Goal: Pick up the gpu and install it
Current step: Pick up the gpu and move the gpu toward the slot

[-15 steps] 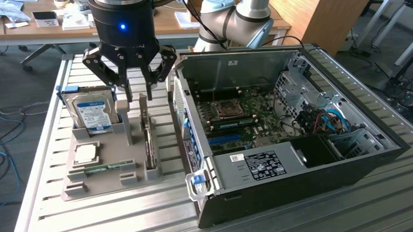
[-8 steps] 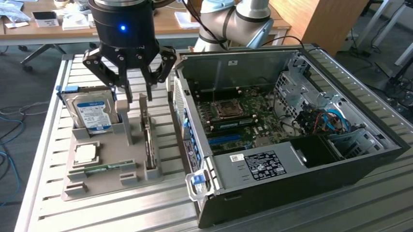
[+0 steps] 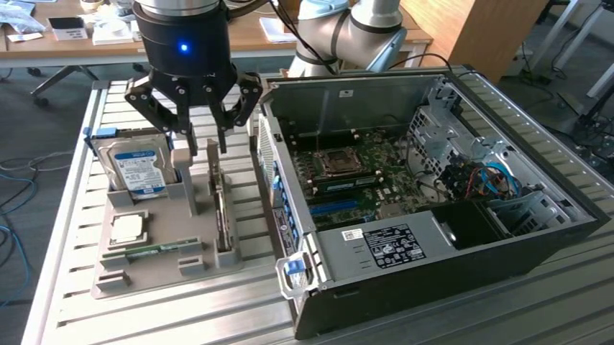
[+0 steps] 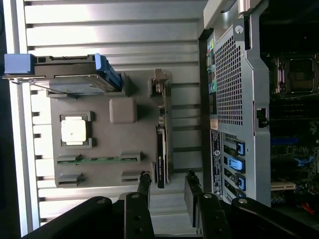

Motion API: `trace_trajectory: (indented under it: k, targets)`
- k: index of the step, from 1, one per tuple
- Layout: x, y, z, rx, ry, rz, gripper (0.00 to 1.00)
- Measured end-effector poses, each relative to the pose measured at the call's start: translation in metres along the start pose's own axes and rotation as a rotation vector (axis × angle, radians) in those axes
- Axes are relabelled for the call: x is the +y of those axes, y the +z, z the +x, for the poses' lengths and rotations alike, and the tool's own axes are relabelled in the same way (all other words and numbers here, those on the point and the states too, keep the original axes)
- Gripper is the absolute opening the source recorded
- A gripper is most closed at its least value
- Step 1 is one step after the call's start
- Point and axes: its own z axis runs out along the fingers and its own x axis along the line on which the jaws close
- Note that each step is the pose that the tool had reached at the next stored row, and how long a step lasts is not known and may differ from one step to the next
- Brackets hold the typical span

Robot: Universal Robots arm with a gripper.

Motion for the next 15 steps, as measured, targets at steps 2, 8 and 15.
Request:
trace_trajectory:
  k: [2,8,15]
  targets:
    - [0.0000,0.0003,0.0000,0.0000,0.000,0.0000,0.42]
    - [0.0000,0.0004,0.0000,0.0000,0.000,0.0000,0.42]
    - [-0.0002,0.0046,0.0002,0.0000,0.000,0.0000,0.42]
